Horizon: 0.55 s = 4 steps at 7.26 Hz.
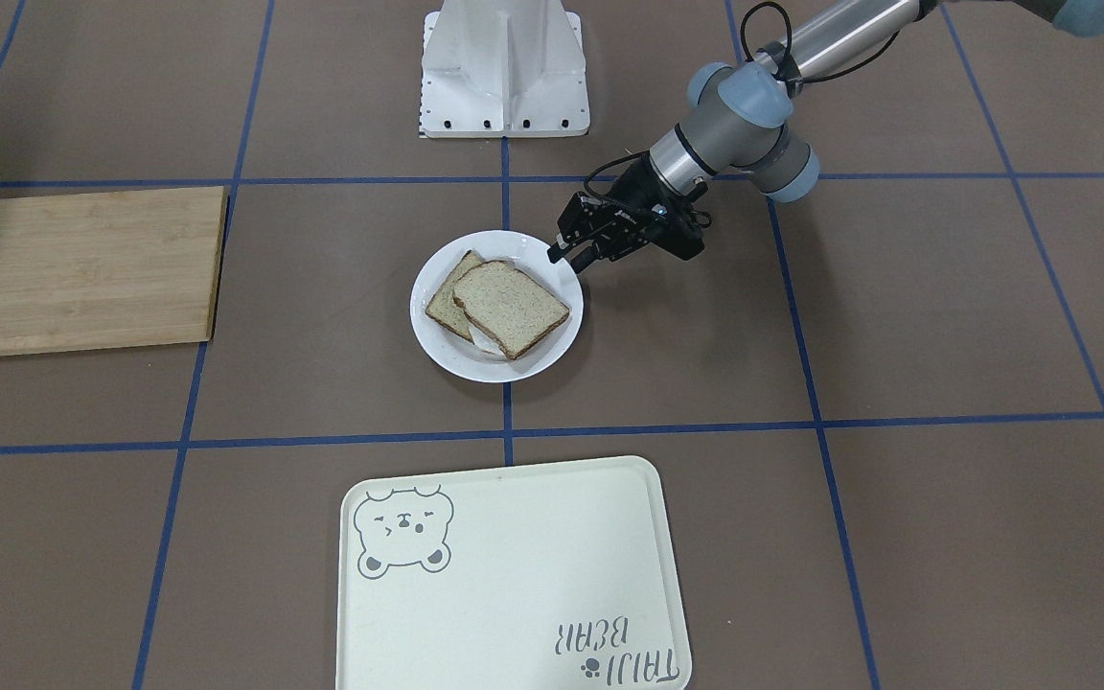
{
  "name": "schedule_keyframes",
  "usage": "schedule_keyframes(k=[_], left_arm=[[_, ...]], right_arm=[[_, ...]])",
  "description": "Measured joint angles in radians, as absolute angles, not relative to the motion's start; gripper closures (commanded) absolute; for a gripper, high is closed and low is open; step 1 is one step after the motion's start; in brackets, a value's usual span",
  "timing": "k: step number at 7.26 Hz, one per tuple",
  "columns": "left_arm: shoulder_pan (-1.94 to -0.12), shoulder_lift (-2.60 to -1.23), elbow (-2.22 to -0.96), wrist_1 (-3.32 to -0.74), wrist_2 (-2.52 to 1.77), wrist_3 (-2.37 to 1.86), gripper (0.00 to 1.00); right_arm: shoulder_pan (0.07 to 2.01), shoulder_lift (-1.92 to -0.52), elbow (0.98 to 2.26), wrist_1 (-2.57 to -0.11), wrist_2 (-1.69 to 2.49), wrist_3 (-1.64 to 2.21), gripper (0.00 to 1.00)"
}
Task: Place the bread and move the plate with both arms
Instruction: 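Reach the left gripper to the white plate rim and grip it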
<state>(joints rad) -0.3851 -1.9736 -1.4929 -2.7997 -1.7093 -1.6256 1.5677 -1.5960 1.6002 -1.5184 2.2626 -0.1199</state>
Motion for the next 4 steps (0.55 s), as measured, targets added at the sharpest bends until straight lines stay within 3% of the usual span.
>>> schedule_keyframes(k=[2,4], left_arm=[[-0.384,-1.984,-1.478,-2.799,-1.709,-1.627,0.73],[-0.384,-2.004,-1.462,-2.799,-1.708,-1.629,1.0]], right_arm=[[1.568,-1.593,1.599,-1.519,2.262,-0.119,0.0],[1.568,-1.592,1.599,-1.519,2.261,-0.118,0.0]])
